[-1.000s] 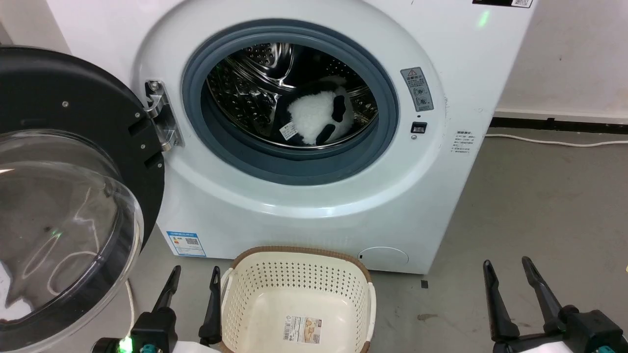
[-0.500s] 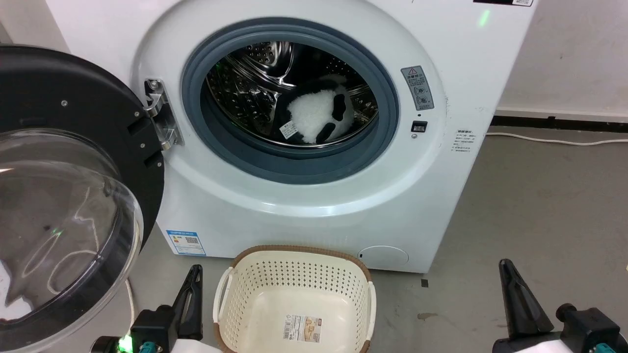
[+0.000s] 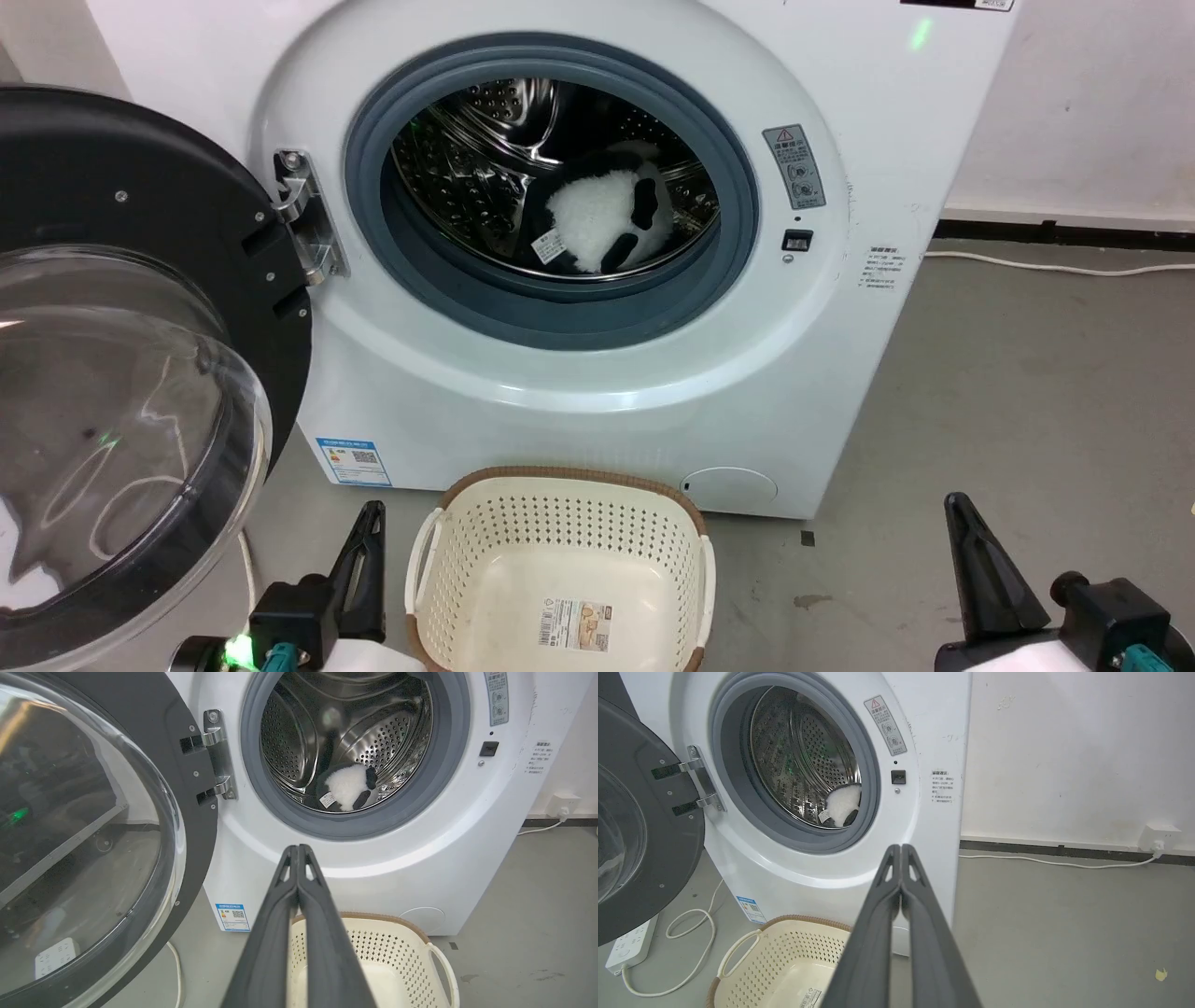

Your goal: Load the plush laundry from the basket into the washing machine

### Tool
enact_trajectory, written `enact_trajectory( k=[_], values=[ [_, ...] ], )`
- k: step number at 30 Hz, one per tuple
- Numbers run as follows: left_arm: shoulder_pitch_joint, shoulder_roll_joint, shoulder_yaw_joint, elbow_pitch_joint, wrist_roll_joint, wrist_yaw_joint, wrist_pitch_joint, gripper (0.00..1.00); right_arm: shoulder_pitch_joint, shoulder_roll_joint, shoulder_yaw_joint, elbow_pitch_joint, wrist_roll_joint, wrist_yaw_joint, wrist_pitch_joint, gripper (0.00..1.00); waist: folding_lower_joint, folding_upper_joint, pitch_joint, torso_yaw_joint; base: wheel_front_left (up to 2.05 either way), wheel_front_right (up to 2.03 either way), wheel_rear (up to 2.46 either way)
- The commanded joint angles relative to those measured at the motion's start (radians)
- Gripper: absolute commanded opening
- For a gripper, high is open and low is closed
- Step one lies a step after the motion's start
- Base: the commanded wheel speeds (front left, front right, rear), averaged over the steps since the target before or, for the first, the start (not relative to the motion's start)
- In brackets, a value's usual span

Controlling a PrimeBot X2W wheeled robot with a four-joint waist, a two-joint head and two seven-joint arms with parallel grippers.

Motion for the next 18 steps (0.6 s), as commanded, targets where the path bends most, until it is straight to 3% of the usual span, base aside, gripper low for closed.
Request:
enact_trajectory(
  k=[1, 18],
  values=[
    [-0.008, -0.006, 0.005, -0.007, 0.01, -0.002, 0.006, 0.0, -0.015, 0.0, 0.001, -0.005, -0.011, 0.0, 0.008, 0.0, 0.0, 0.0, 0.0, 0.0, 0.0, 0.0, 0.0],
    [-0.014, -0.015, 0.018, -0.025, 0.029, -0.004, 0.04, 0.0, -0.029, 0.0, 0.003, -0.008, -0.03, 0.0, 0.042, 0.0, 0.0, 0.0, 0.002, -0.004, 0.0, 0.0, 0.0]
  ],
)
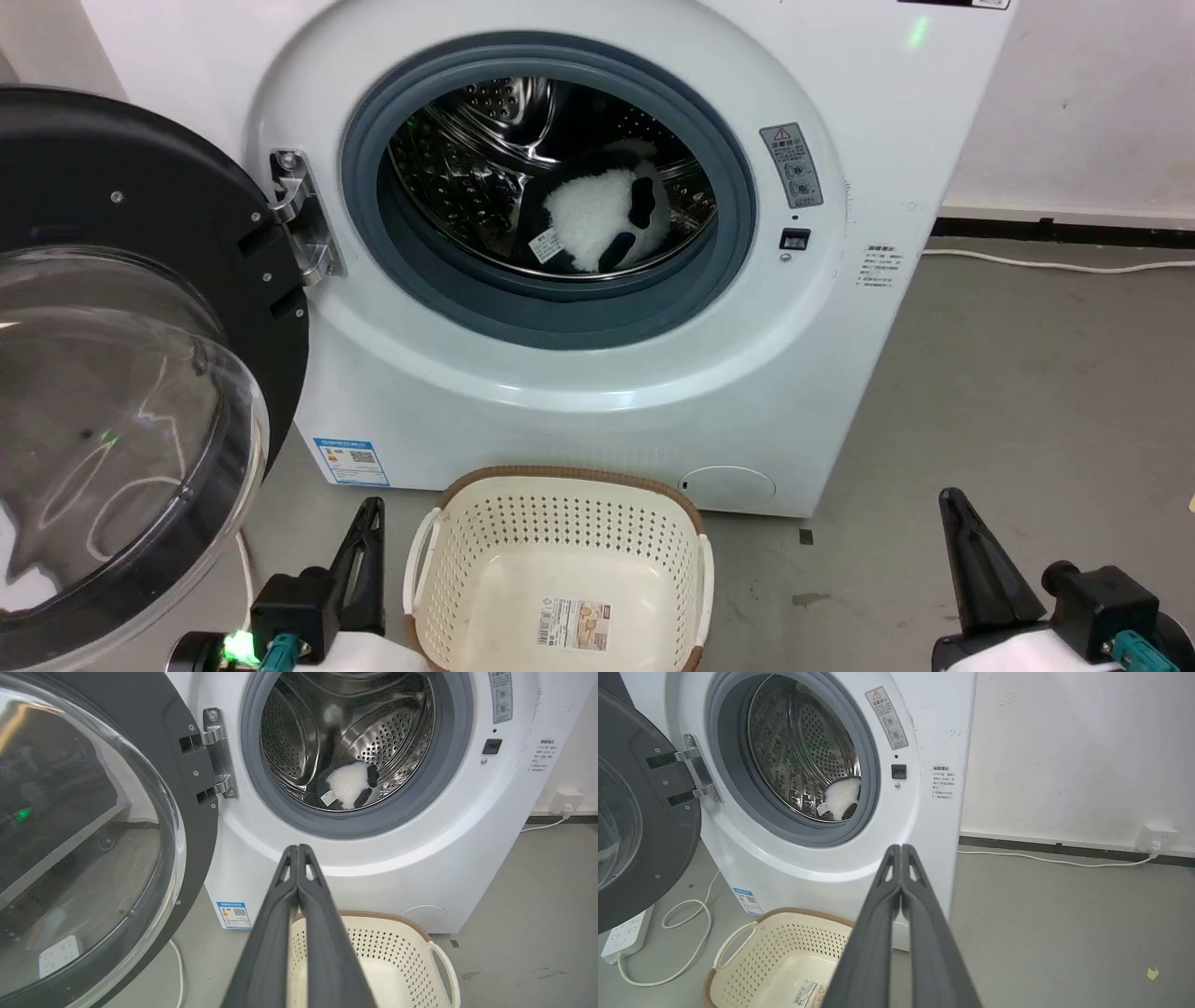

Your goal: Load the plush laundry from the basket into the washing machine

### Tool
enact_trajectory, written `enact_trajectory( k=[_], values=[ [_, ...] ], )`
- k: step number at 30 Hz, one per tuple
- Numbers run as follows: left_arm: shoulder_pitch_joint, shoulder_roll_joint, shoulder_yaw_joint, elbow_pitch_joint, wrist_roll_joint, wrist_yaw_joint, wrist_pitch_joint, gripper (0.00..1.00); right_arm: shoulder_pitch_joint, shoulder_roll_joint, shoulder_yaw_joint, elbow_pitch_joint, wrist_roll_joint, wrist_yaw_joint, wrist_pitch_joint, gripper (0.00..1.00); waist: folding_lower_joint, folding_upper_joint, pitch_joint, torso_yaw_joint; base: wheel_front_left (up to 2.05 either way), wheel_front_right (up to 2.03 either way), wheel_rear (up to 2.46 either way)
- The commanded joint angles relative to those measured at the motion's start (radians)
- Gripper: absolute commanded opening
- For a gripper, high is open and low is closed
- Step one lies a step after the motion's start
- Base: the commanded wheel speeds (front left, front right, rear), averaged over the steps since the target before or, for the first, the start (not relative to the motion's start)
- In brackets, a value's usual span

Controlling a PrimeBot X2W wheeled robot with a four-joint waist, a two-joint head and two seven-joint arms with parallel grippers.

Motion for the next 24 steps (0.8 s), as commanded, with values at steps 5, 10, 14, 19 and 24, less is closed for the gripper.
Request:
enact_trajectory(
  k=[5, 10, 14, 19, 24],
  values=[
    [-0.014, -0.005, 0.008, -0.013, 0.016, -0.004, 0.015, 0.0, -0.02, 0.0, 0.001, -0.006, -0.012, 0.0, 0.013, 0.0, -0.0001, 0.0, 0.001, -0.001, 0.0, 0.0, 0.0],
    [-0.015, -0.007, 0.011, -0.017, 0.021, -0.005, 0.023, 0.0, -0.024, 0.0, 0.002, -0.007, -0.016, 0.0, 0.021, 0.0, -0.0001, 0.0, 0.001, -0.002, 0.0, 0.0, 0.0],
    [-0.016, -0.009, 0.015, -0.022, 0.026, -0.005, 0.033, 0.0, -0.027, 0.0, 0.002, -0.008, -0.022, 0.0, 0.031, 0.0, -0.0001, 0.0, 0.001, -0.003, 0.0, 0.0, 0.0],
    [-0.018, -0.011, 0.018, -0.027, 0.03, -0.006, 0.041, 0.0, -0.031, 0.0, 0.002, -0.009, -0.026, 0.0, 0.04, 0.0, -0.0001, 0.0, 0.002, -0.004, 0.0, 0.0, 0.0],
    [-0.019, -0.014, 0.022, -0.032, 0.036, -0.007, 0.052, 0.0, -0.035, 0.0, 0.003, -0.01, -0.032, 0.0, 0.05, 0.0, -0.0001, 0.0, 0.002, -0.005, 0.0, 0.0, 0.0]
  ],
)
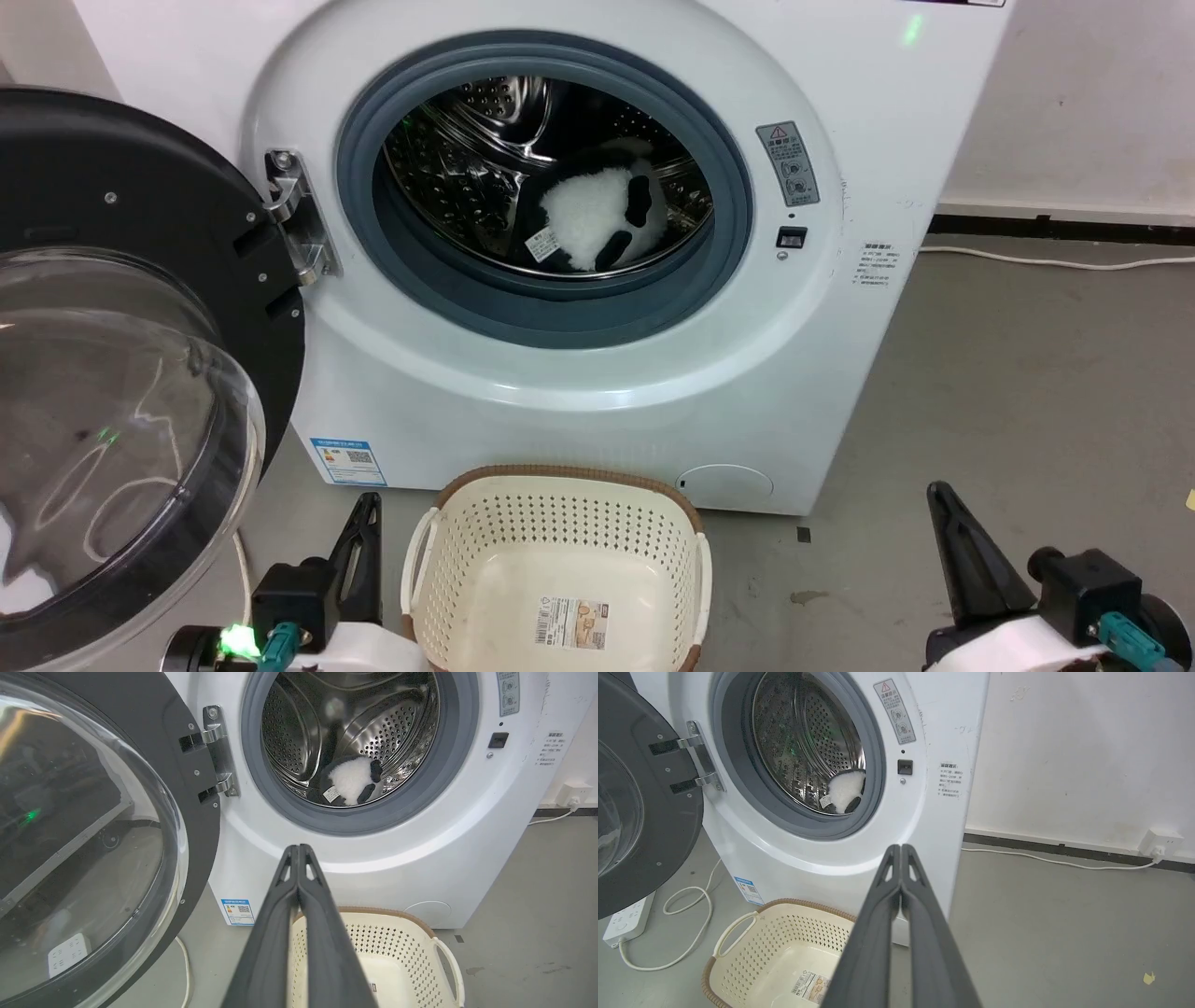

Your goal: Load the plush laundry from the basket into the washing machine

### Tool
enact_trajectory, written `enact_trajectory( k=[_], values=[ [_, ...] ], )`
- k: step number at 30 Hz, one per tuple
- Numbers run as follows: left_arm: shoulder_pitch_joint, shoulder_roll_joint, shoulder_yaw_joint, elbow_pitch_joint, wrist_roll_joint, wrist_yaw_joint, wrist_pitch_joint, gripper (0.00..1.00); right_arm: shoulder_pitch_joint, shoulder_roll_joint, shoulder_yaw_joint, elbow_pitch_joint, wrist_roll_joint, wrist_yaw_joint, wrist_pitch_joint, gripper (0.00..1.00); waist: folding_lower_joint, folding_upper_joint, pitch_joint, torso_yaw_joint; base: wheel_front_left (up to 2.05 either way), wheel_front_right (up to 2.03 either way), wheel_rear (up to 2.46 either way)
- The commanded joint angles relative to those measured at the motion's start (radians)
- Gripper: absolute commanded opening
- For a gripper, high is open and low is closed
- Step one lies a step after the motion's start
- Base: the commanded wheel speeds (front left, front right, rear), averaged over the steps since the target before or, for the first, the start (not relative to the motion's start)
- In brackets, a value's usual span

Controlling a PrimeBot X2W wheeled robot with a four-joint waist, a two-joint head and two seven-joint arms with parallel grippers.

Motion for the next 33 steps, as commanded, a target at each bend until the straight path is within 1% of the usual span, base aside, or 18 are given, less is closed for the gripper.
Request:
enact_trajectory(
  k=[1, 33],
  values=[
    [-0.017, -0.002, 0.005, -0.009, 0.008, -0.005, 0.006, 0.0, -0.016, 0.0, 0.001, -0.007, -0.009, 0.0, 0.007, 0.0, -0.0001, 0.0, 0.0, 0.0, 0.0, 0.0, 0.0],
    [-0.028, -0.017, 0.029, -0.042, 0.043, -0.01, 0.071, 0.0, -0.041, 0.0, 0.003, -0.013, -0.045, -0.001, 0.072, 0.0, -0.0001, 0.0, 0.003, -0.007, 0.0, 0.0, 0.0]
  ],
)
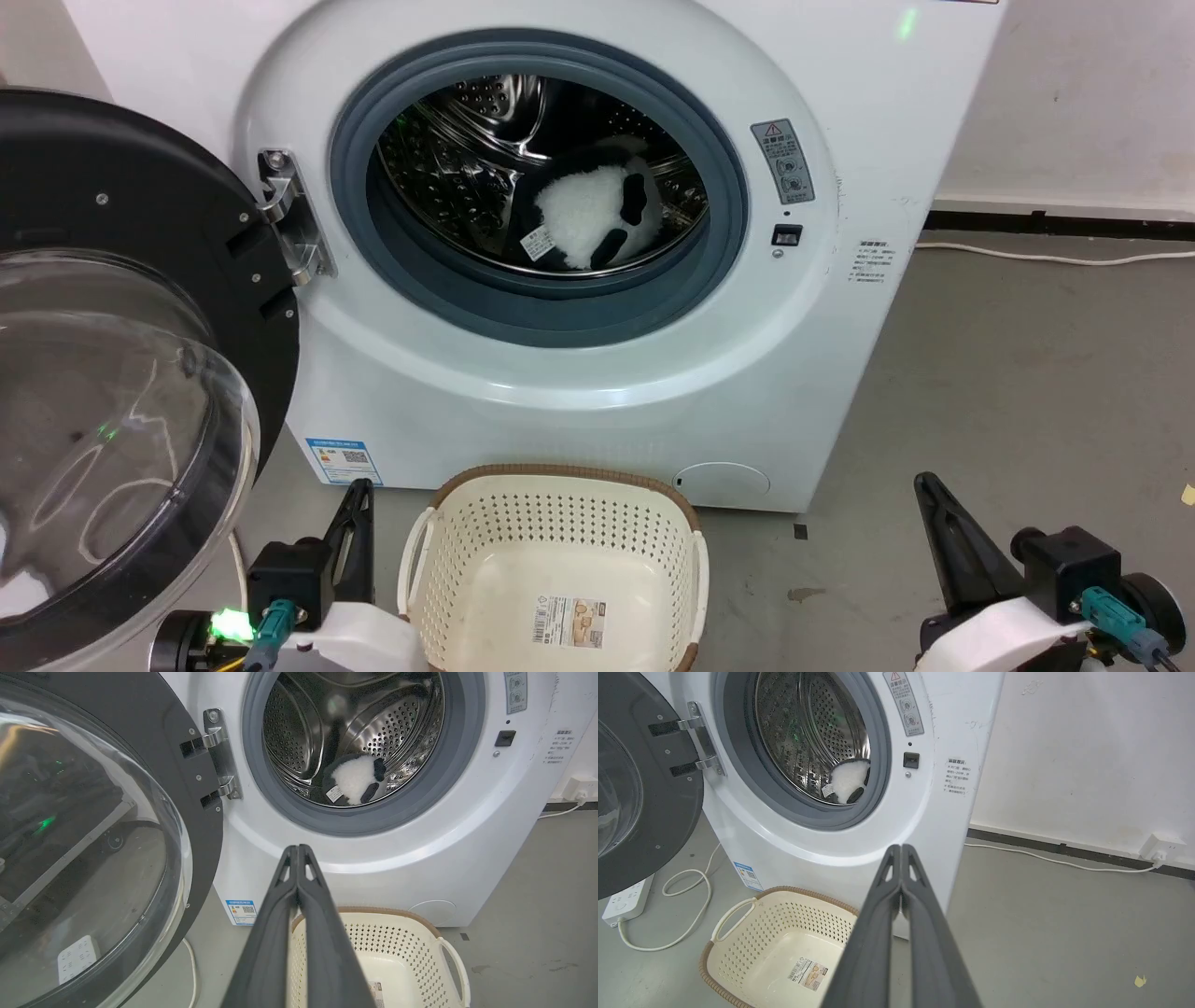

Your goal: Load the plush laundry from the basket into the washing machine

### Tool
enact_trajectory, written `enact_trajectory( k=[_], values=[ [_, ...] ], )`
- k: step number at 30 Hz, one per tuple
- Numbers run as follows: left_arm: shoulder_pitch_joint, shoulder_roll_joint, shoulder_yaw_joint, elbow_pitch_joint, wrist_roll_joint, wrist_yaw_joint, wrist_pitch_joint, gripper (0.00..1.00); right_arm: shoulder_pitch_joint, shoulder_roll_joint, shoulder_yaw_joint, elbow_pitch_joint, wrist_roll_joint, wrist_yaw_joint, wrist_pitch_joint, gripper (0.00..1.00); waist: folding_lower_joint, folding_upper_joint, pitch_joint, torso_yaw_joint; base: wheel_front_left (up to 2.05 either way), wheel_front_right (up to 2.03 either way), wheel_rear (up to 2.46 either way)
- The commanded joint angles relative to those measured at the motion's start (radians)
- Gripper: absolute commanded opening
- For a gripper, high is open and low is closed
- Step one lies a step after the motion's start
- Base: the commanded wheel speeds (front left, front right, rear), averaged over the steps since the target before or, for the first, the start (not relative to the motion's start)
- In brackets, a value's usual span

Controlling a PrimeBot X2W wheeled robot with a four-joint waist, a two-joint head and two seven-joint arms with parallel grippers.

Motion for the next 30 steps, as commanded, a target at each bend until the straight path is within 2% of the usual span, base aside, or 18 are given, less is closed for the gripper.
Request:
enact_trajectory(
  k=[1, 30],
  values=[
    [-0.013, -0.007, 0.003, -0.008, 0.011, -0.002, 0.004, 0.0, -0.012, 0.0, 0.0, -0.005, -0.008, -0.001, 0.005, 0.0, 0.0, 0.0, 0.0, 0.0, 0.0, 0.0, 0.0],
    [-0.021, -0.018, 0.021, -0.033, 0.037, -0.006, 0.053, 0.0, -0.031, 0.0, 0.002, -0.01, -0.035, -0.001, 0.054, 0.0, -0.0001, 0.0, 0.003, -0.005, 0.0, 0.0, 0.0]
  ],
)
